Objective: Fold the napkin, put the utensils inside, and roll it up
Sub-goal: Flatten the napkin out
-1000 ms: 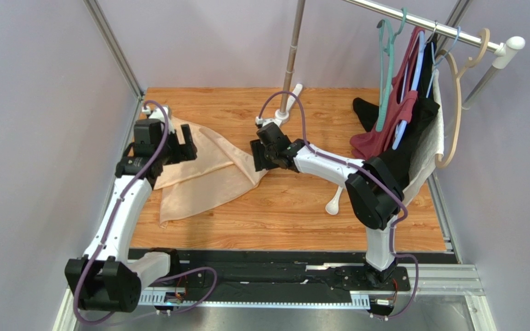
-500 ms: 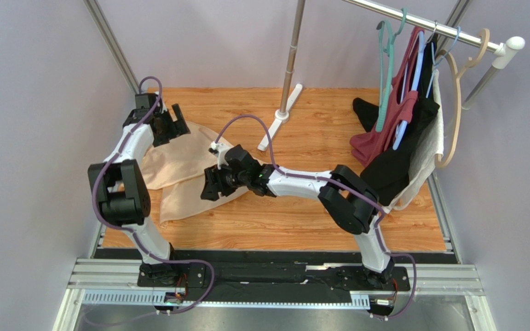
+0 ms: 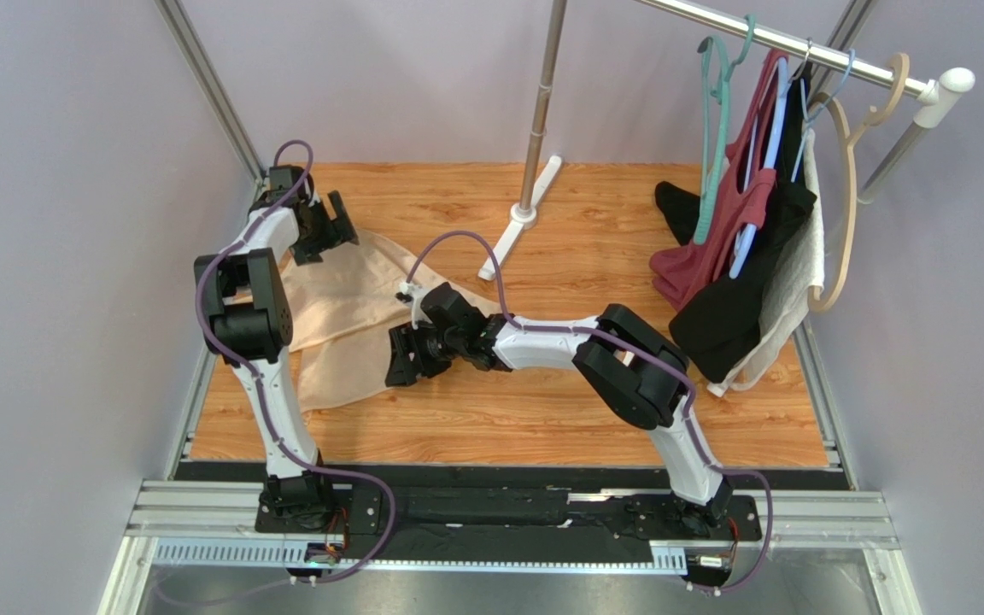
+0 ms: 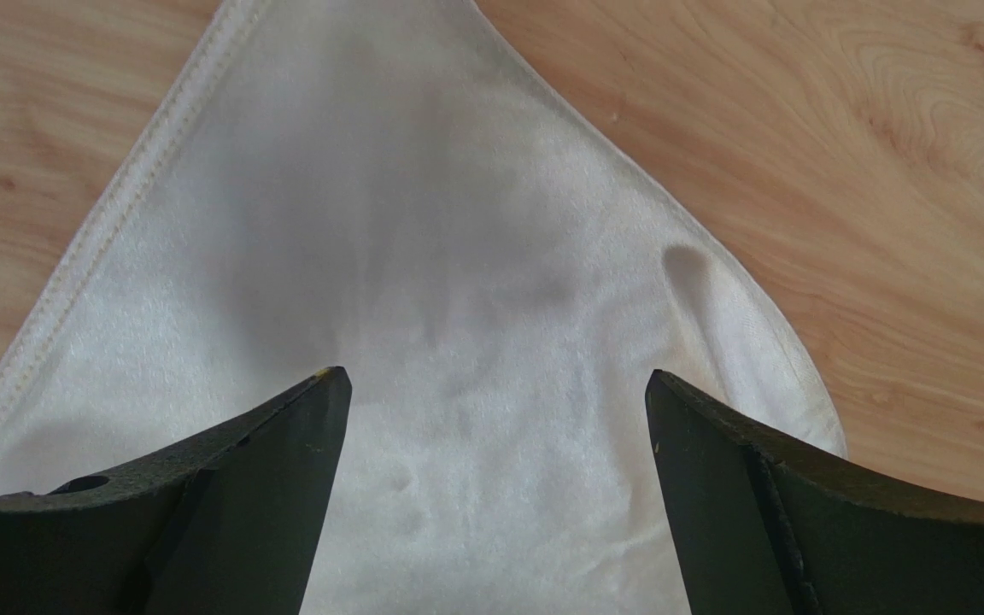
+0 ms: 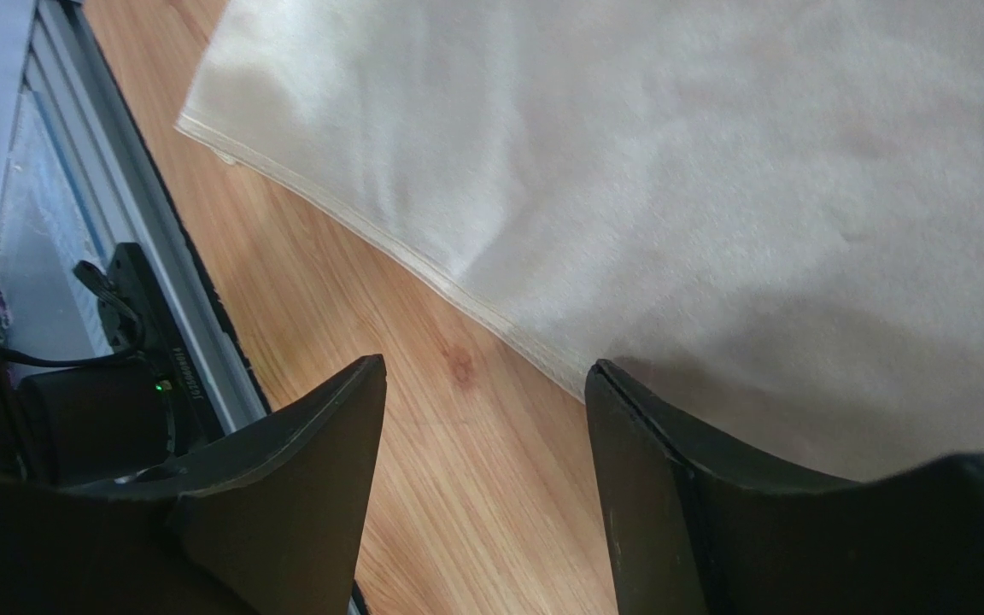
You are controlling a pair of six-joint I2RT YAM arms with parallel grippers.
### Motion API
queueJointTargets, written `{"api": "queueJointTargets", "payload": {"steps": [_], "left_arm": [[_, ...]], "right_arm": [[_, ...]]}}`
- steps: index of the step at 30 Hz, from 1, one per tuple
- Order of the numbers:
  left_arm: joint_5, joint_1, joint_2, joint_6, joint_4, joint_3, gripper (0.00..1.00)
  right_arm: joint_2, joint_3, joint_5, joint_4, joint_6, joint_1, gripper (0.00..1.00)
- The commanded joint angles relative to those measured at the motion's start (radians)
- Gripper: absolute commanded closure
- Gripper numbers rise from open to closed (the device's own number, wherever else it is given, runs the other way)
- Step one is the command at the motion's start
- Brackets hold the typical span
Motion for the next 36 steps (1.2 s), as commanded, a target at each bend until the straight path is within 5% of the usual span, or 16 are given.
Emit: {"api": "queueJointTargets", "payload": {"steps": [1,23,36], "left_arm": [[0.0,0.024,0.055,-0.002,-0.036,0.104,0.05],[0.05,0.058,0.256,-0.013,-0.091,0.338,0.07],[0.258,0.034,0.187,0.007,-0.005,0.448,0.12]], "right_arm": [[0.004,-0.052,0.04,-0.053,-0.005,0.001,0.38],[-0.157,-0.21,0.191,-0.315,-0.082,-0.086,0.38],[-0.287,-0.043,0.184,-0.397,-0.183,-0.045,0.37]]}}
